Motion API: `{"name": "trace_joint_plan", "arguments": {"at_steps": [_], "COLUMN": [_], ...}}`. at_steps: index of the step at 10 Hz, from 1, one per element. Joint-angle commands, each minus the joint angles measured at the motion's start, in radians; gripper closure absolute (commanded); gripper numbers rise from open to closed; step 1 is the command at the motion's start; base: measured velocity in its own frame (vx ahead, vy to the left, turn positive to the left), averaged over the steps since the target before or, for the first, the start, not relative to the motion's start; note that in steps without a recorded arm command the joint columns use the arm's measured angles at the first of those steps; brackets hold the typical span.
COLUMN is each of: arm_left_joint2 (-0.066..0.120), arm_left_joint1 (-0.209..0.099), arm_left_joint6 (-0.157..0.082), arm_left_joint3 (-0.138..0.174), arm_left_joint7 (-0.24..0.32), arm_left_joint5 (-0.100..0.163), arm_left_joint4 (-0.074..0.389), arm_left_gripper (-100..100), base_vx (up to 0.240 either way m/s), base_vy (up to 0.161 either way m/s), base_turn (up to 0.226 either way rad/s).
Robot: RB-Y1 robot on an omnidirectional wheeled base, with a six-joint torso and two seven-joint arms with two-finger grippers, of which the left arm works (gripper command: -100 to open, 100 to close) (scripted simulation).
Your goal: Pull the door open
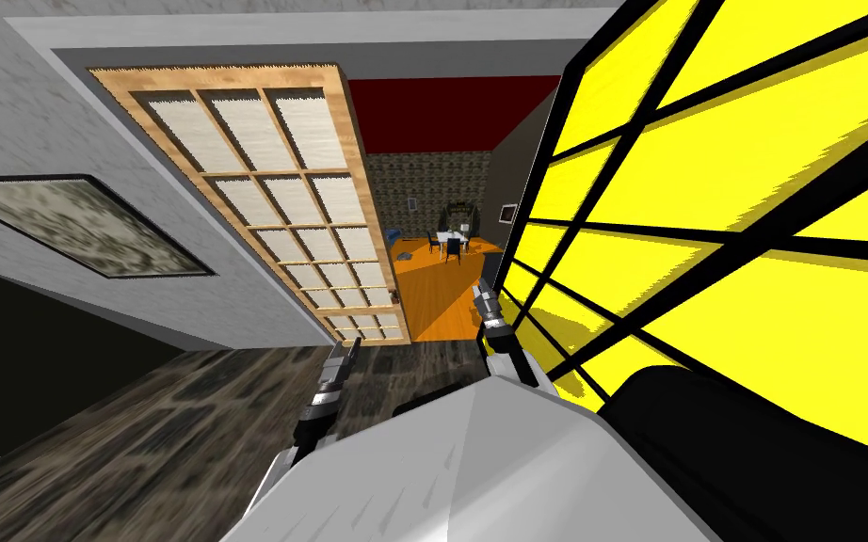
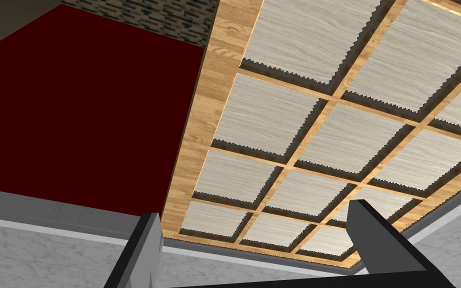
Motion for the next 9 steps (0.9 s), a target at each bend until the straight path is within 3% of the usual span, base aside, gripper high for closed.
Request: {"name": "trace_joint_plan", "arguments": {"at_steps": [1, 9], "arm_left_joint2": [0.004, 0.014], "arm_left_joint1": [-0.004, -0.031], "arm_left_joint6": [-0.015, -0.073], "arm_left_joint3": [0.006, 0.026], "arm_left_joint7": [-0.02, -0.111], "arm_left_joint5": [-0.015, -0.087], "arm_left_joint4": [0.031, 0.177], "arm_left_gripper": [-100, -100], "base_vx": [0.1, 0.097], "base_vy": [-0.046, -0.035], "base_turn": [0.012, 0.017]}}
